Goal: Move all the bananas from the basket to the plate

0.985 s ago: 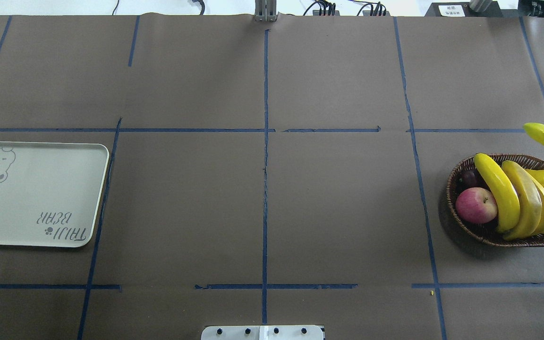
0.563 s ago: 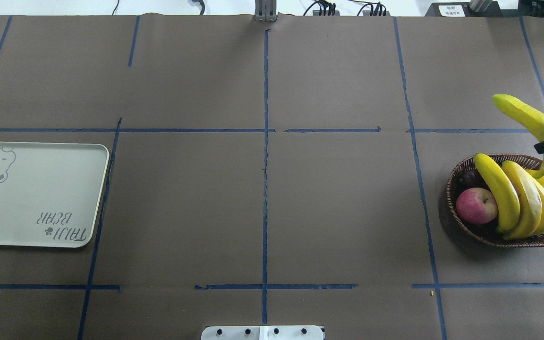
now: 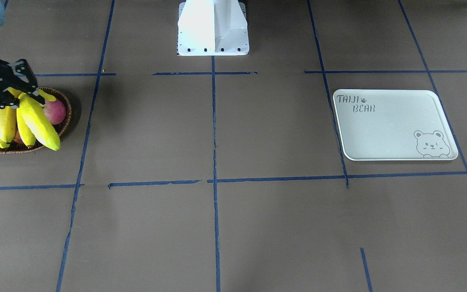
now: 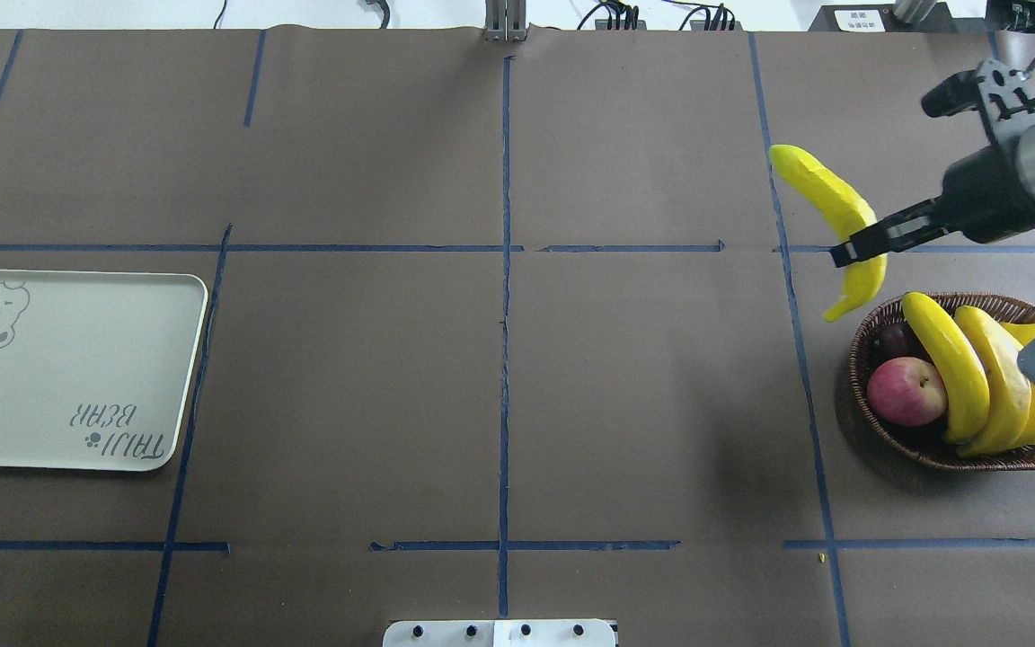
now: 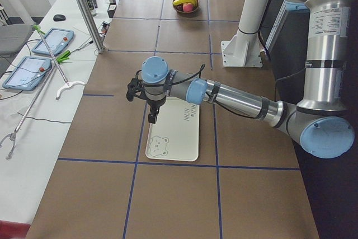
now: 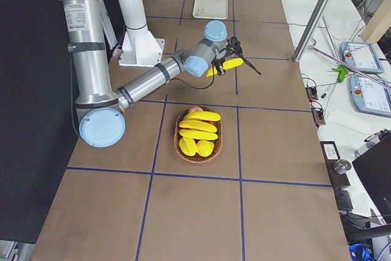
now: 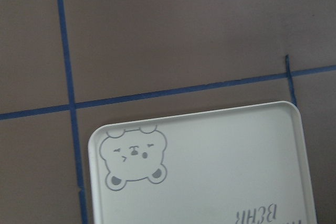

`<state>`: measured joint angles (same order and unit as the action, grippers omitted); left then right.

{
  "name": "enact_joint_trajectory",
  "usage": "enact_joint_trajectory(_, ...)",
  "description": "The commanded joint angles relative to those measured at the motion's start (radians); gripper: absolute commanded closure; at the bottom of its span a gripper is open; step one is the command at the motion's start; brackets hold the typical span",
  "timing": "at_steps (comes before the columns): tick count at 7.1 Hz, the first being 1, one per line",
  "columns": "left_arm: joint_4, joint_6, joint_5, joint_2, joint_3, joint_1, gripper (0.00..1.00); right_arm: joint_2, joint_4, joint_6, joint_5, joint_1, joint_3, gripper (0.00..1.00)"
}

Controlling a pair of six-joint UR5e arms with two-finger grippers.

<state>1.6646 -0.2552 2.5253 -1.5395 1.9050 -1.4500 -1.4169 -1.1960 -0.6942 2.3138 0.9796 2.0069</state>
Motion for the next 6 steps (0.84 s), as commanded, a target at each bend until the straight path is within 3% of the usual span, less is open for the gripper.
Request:
enact_joint_trajectory(1,0.261,-0.371,0.012,-0.002,0.055,0.126,0.00,0.142,0.007,-0.276,-0.152,-0.152,0.001,0.99)
enact_joint_trajectory(3,0.337,-0.668,0.015,-0.122,0.059,0.284,0.00,0.231,0.006,-0.408,-0.220,-0.252,-0.002,1.00)
enact_joint_trajectory(5,0.339,-0.952,0.007,-0.252,0.062,0.318,0.00,0.285,0.009,-0.532,-0.267,-0.326,-0.001,1.00)
enact_joint_trajectory(6,0.343,-1.016,0.001,-0.293,0.062,0.339,0.00,0.283,0.063,-0.618,-0.352,-0.379,0.001,1.00)
